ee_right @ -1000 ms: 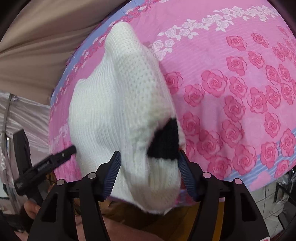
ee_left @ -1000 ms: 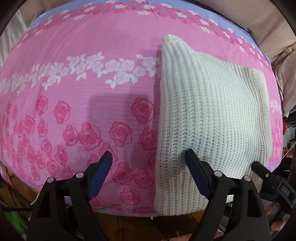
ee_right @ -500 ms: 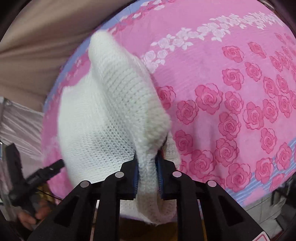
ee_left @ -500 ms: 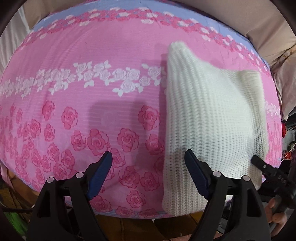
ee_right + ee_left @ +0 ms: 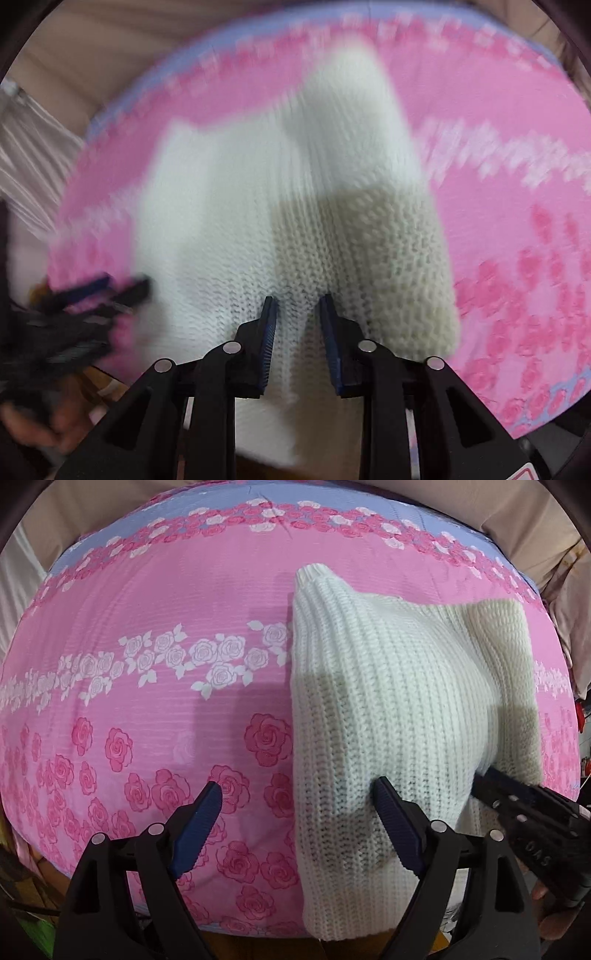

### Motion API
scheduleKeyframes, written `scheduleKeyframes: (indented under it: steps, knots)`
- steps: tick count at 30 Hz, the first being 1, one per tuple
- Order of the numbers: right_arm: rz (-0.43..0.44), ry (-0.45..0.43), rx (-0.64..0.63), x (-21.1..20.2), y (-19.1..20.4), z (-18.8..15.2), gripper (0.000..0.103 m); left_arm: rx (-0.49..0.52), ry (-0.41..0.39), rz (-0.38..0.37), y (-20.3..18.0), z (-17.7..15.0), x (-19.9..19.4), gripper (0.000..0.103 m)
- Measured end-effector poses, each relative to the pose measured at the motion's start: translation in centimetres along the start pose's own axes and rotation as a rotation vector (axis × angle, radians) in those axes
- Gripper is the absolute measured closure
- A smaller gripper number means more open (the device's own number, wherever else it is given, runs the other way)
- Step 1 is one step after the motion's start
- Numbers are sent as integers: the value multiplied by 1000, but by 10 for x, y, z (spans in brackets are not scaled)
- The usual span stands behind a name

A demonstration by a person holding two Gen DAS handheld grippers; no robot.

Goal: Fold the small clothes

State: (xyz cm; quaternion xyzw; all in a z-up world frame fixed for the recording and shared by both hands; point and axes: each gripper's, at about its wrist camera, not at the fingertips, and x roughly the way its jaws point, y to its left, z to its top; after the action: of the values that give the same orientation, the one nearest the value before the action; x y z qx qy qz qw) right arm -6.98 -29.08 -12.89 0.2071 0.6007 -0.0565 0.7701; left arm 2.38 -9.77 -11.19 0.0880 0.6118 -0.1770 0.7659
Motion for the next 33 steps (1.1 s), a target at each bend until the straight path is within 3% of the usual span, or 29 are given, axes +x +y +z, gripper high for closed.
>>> scheduleKeyframes:
  steps: [3,7,10,12,13,14,16,19,22,25,27,28,29,30,33]
  knots:
    - [-22,-45,-39,-30,19,9,75,-41,-41,-17,13,1,-22,23]
    - [79,-109,-131,-62,59,23,77,-89,-91,-6,38,2,-44,23]
    - [106,-34,-209,-34,93,26,77,-138,-98,24,62,2,-49,23]
    - [121,120,-234,18,105,23,76,-172,-94,34,75,1,-48,23]
    - [122,114,-235,33,108,20,76,-184,-88,35,80,1,-46,23]
    - [144,77,-248,31,113,23,72,-199,-83,33,86,1,-46,23]
    - [127,74,-253,19,119,29,74,-216,-86,22,89,2,-47,23]
    - [146,-85,-159,-34,94,37,76,-220,-94,-24,82,5,-51,23]
    - [54,-213,-2,-71,37,49,60,-173,-91,-48,59,11,-49,23]
    - [-20,-198,84,-69,-12,61,48,-86,-93,-42,28,21,-41,23]
    - [-62,-148,109,-48,-30,68,48,-31,-81,-22,8,29,-28,23]
    - [-74,-110,105,-33,-36,71,62,-15,-68,-8,1,32,-21,23]
    - [-55,-72,106,-22,-40,73,82,6,-46,3,-8,35,-11,26]
    - [-23,-78,127,-22,-38,71,92,16,-35,13,-10,35,-8,26]
    - [47,-221,149,-60,-35,64,93,35,-27,43,-16,36,0,26]
